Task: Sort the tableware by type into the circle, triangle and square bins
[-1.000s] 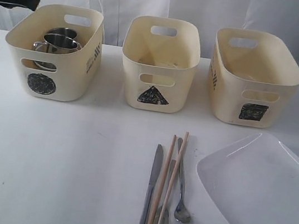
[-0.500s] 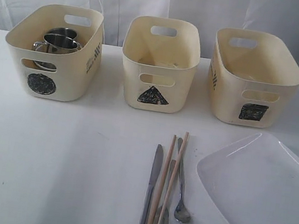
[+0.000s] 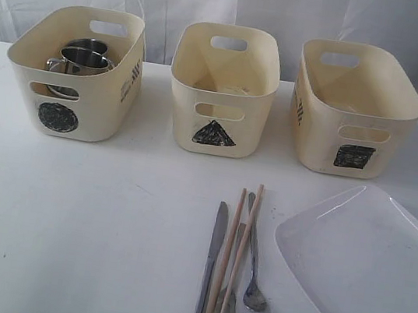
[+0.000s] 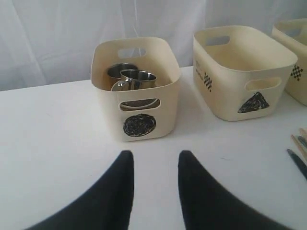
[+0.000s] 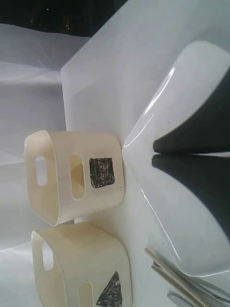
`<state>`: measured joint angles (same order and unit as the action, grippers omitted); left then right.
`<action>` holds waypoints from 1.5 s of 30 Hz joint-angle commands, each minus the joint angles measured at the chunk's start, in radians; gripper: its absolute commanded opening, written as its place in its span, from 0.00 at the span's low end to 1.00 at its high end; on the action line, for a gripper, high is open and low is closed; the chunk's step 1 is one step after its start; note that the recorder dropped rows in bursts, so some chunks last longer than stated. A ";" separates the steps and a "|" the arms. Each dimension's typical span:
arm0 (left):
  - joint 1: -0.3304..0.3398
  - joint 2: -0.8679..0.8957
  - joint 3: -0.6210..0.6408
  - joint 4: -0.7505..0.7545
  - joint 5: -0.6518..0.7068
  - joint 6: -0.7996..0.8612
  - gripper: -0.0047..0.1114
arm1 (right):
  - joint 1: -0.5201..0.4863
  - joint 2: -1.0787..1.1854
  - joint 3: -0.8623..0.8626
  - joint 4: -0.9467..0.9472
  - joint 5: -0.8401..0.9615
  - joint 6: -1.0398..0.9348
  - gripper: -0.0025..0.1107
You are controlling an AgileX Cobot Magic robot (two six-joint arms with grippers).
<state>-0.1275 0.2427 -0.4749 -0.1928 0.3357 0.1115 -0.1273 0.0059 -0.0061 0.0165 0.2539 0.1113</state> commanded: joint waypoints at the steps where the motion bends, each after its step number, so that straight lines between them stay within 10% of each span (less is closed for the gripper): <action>1: -0.005 -0.062 0.006 -0.010 0.105 -0.008 0.36 | 0.007 -0.006 0.006 -0.008 -0.008 -0.002 0.02; 7: -0.005 -0.085 0.007 -0.126 0.384 0.039 0.36 | 0.007 -0.006 0.006 -0.008 -0.008 -0.002 0.02; 16: -0.005 -0.183 0.029 0.060 0.161 0.113 0.36 | 0.007 -0.006 0.006 -0.008 -0.008 -0.002 0.02; 25: -0.005 -0.243 0.306 0.147 -0.217 0.113 0.36 | 0.007 -0.006 0.006 -0.008 -0.008 -0.002 0.02; 45: -0.005 -0.243 0.475 0.156 -0.313 0.139 0.36 | 0.007 -0.006 0.006 -0.008 -0.008 -0.002 0.02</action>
<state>-0.1275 0.0039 -0.0044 -0.0332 0.0347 0.2468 -0.1273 0.0059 -0.0061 0.0165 0.2539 0.1113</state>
